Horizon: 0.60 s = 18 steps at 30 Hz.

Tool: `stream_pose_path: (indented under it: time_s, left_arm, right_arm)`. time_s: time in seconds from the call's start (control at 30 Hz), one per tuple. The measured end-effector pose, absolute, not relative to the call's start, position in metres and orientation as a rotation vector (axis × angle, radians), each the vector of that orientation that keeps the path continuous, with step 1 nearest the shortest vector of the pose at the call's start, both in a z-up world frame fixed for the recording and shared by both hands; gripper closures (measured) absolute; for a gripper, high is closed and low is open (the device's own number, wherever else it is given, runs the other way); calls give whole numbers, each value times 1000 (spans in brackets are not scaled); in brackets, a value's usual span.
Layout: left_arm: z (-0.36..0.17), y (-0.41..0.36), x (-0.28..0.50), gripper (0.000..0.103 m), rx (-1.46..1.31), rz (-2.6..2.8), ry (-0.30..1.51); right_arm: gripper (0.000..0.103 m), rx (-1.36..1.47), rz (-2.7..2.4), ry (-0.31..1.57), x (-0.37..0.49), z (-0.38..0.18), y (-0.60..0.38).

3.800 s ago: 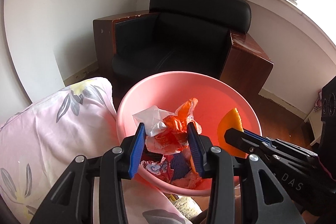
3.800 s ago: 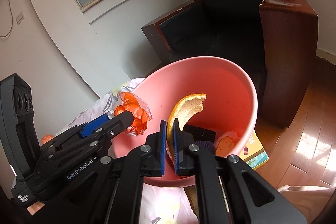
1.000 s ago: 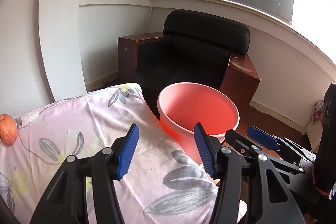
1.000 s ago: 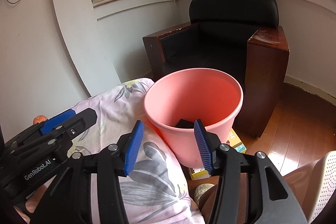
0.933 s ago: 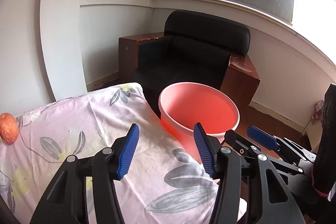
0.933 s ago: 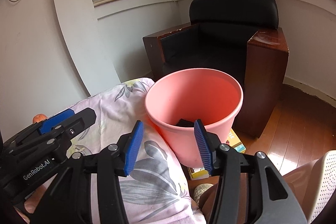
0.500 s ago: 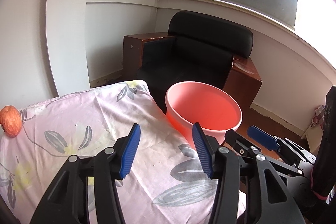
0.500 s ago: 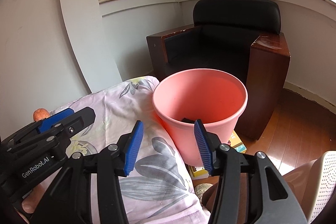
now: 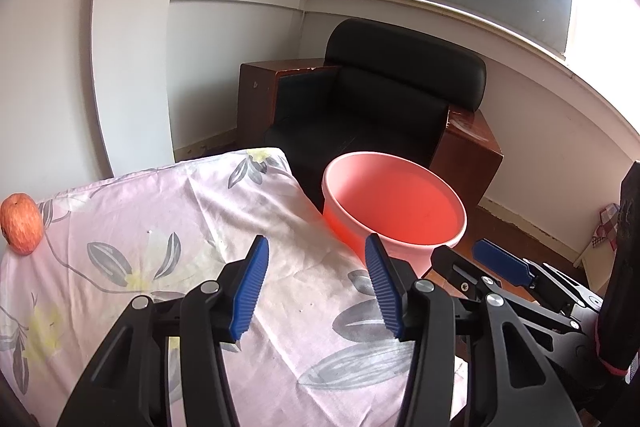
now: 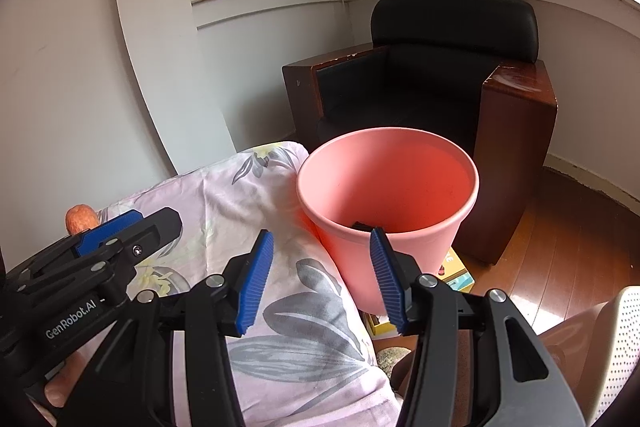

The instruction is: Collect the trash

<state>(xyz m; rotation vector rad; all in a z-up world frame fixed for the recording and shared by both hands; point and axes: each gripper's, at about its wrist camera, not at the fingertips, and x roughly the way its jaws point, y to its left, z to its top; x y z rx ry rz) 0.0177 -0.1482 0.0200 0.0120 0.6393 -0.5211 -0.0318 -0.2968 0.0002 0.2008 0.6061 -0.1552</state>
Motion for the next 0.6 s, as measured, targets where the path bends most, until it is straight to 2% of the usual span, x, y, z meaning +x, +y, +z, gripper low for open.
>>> stream_pose_path:
  time_s: [0.6]
  left_arm:
    - [13,-144,18,53,12,-508,653]
  right_arm:
    - [52,205,-141,616,-32,-7,-297]
